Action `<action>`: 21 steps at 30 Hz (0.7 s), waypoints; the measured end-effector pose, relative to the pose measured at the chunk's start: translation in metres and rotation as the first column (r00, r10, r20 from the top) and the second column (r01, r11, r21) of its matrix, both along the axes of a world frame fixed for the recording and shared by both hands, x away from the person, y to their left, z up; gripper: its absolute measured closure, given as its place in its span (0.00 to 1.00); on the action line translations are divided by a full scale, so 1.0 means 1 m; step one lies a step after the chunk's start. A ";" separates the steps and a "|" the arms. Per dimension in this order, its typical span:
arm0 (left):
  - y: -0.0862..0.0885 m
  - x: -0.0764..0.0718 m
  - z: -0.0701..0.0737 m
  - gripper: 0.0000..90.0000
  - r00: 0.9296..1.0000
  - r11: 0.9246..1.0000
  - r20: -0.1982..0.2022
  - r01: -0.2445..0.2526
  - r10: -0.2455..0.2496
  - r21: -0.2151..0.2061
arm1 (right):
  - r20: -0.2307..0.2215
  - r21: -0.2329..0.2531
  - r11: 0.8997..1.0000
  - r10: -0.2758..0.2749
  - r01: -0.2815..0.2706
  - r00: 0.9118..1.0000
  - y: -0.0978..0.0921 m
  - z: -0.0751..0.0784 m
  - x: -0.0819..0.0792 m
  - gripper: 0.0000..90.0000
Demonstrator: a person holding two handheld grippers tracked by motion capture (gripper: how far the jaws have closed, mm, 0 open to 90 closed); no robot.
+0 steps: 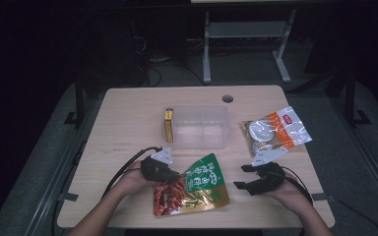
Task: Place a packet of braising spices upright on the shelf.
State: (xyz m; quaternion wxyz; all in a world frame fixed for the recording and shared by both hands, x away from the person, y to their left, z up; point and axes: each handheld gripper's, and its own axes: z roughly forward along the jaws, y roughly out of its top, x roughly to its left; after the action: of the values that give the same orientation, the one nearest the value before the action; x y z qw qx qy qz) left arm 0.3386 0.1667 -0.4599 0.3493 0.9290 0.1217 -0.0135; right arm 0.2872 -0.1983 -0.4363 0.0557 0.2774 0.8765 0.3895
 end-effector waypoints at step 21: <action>0.019 -0.015 0.037 0.99 0.993 0.994 0.054 -0.106 0.107 -0.017 | -0.028 0.059 0.998 -0.024 0.026 0.999 -0.003 0.005 0.004 0.20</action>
State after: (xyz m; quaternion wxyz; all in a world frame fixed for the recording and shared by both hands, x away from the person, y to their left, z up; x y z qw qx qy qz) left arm 0.3240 0.1856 -0.4233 0.3593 0.9187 0.1614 0.0297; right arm 0.2912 -0.2010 -0.4316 0.0404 0.2950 0.8618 0.4107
